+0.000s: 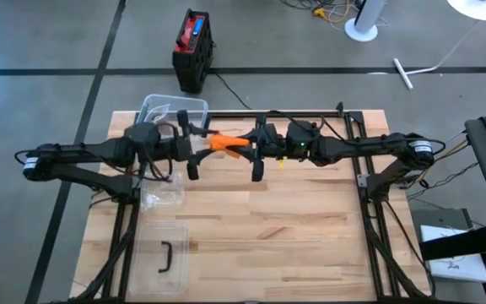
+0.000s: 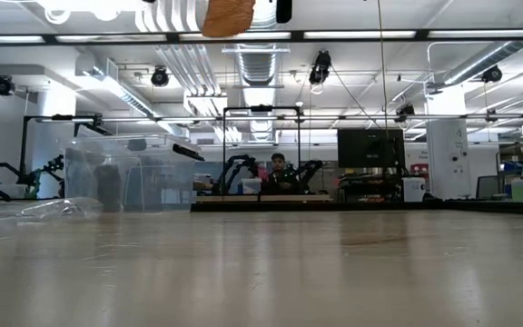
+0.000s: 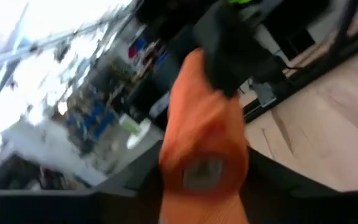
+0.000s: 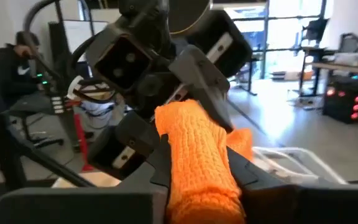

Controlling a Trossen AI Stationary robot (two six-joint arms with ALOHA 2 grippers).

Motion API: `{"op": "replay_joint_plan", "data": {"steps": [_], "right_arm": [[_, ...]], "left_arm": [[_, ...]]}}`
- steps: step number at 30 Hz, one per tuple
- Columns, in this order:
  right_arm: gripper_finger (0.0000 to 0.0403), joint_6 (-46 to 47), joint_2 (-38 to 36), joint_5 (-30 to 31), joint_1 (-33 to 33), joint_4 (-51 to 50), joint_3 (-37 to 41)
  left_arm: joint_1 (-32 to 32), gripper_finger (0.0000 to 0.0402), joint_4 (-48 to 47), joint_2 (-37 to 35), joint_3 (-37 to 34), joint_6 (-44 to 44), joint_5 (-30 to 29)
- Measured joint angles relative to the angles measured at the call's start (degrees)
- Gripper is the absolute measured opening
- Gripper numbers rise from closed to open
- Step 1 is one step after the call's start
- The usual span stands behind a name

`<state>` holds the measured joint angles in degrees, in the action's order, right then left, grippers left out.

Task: Roll bandage
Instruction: Roll the orange bandage

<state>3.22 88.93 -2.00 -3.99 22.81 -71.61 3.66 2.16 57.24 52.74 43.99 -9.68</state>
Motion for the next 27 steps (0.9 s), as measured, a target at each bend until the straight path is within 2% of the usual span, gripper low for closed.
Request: {"op": "replay_joint_plan", "data": {"steps": [3, 10, 13, 16, 19, 22, 25, 27], "right_arm": [[0.0056, -1.8, -0.4, 0.6, 0.0, -0.1, 0.0], [0.0072, -5.6, -0.4, 3.2, 0.1, -2.9, 0.1], [0.0065, -7.5, 0.1, 3.6, 0.1, -2.5, 0.1], [0.006, -9.0, 0.3, 3.4, 0.4, -1.2, 0.1], [0.0067, -9.2, 0.8, 3.5, 0.6, 0.0, 0.1], [0.007, -10.3, 0.8, 3.6, 0.9, 1.0, 0.1], [0.0069, -10.5, 0.7, 3.5, 1.2, 0.8, 0.1], [0.007, -11.1, 0.7, 3.5, 1.5, 0.7, 0.1]], "left_arm": [[1.2, 0.0204, -1.9, -0.6, 0.9, -6.4, 0.2], [4.0, 0.03, -3.1, -0.2, 2.9, -15.3, 11.4], [4.7, 0.0326, -3.1, 1.0, 4.3, -17.4, 12.4], [5.5, 0.0334, -4.1, 2.6, 5.3, -19.2, 13.6], [6.2, 0.032, -6.7, 3.5, 7.2, -19.3, 14.2], [6.6, 0.0283, -9.6, 4.8, 8.5, -19.9, 14.9], [6.6, 0.022, -11.9, 5.4, 9.9, -20.1, 16.8], [6.6, 0.0164, -13.5, 5.9, 10.9, -19.8, 17.7]]}}
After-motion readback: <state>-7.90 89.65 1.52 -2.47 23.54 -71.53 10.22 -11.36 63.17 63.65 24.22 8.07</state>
